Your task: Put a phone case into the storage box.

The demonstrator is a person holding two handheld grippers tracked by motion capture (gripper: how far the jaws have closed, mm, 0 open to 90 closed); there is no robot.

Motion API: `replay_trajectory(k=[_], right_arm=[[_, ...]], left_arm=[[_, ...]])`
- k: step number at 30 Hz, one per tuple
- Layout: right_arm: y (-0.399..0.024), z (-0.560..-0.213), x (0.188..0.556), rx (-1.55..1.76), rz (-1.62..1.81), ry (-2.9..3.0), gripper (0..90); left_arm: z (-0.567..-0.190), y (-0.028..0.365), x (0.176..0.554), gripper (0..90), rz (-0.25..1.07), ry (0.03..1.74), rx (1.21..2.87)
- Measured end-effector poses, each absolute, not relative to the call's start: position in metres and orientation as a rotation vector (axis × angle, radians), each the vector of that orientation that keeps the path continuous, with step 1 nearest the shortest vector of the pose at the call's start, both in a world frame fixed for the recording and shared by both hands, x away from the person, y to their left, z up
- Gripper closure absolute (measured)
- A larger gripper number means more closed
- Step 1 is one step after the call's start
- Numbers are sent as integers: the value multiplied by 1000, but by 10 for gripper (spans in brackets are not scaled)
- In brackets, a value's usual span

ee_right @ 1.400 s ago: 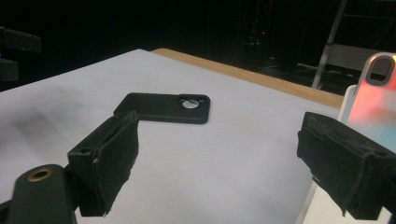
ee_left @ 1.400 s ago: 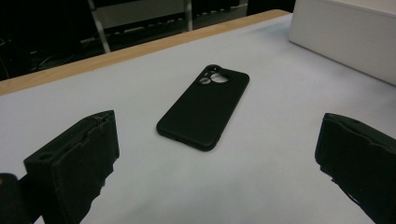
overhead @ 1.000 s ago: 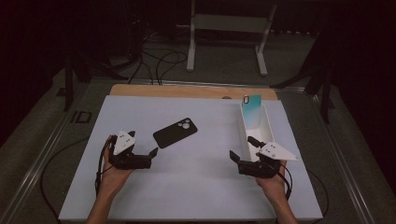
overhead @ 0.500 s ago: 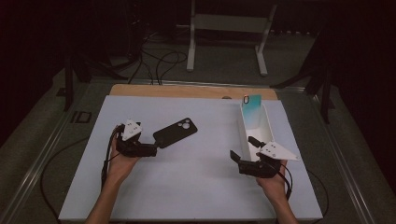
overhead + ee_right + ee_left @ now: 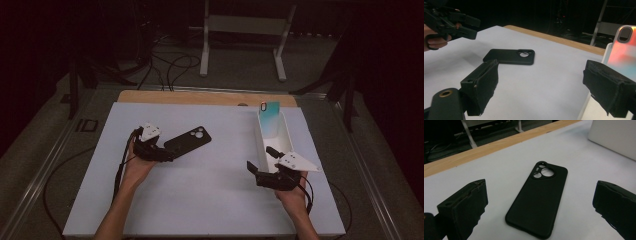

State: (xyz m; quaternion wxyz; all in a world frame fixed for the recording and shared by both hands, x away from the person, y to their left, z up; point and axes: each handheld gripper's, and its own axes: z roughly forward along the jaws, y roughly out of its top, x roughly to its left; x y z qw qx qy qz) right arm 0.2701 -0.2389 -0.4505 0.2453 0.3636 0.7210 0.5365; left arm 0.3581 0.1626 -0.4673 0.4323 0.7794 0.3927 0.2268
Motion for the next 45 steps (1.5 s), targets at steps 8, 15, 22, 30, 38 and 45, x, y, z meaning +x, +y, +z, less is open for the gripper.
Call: replay_trajectory(k=[8,15,22,30,38,45], right_arm=[[-238,-451,270,986,1463,1974,129],[-238,-451,270,985,1464,1974,130],[-236,-452,270,981,1460,1982,131],[-235,-452,270,981,1457,1987,131],[-237,-453,271,984,1459,1985,131],[-237,-454,271,989,1456,1988,131]], left_arm=[[-477,161,373,4,540,996,1974],[-488,160,383,7,497,1022,2012],[-495,158,396,6,444,1014,2044],[-511,152,411,6,404,1047,2113],[-525,150,418,15,341,1070,2177],[-527,147,416,54,289,1059,2211]])
